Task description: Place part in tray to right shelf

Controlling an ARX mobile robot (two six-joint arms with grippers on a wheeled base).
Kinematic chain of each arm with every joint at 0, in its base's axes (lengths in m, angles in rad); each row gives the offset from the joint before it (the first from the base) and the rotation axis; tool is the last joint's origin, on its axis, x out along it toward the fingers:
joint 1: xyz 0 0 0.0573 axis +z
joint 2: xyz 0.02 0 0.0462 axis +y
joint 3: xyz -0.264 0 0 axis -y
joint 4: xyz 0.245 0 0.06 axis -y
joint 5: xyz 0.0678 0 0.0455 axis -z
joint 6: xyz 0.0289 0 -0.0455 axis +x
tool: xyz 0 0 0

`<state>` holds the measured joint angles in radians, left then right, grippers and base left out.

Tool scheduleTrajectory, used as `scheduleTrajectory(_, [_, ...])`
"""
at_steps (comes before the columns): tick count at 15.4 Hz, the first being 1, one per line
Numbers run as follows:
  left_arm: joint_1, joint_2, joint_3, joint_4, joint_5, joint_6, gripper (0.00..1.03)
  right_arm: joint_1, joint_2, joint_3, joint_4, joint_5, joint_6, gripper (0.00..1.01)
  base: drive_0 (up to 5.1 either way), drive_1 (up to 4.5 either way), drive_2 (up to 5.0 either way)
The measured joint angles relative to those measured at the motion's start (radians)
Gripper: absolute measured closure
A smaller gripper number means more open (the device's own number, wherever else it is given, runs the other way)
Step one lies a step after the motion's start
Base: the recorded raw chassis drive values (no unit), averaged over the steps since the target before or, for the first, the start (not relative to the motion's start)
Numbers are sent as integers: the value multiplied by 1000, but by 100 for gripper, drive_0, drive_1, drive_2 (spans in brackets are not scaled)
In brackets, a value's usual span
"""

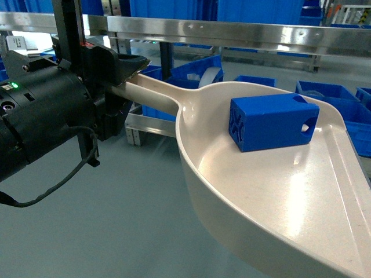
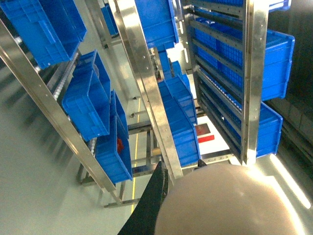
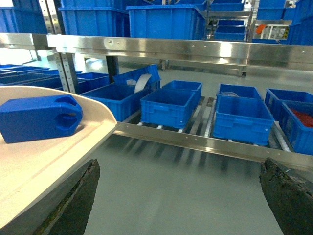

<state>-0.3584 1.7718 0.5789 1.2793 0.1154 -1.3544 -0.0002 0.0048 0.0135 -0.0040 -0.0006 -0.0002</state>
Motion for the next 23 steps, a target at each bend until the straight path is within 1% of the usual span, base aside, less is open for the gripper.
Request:
scheduleTrajectory(13, [0,0,0,0,0,0,90,0,0,0,0,0,0,3,-153,-153,-153])
scheduleTrajectory(16, [-9,0,0,0,8,0,90,0,0,0,0,1,0,3,0,0,0])
scheduleTrajectory(19, [2,0,0,0,-4,0,90,0,0,0,-1,1,0,3,0,0,0])
scheduleTrajectory(23, [-1,0,0,0,0,0,90,0,0,0,-1,1,0,3,0,0,0])
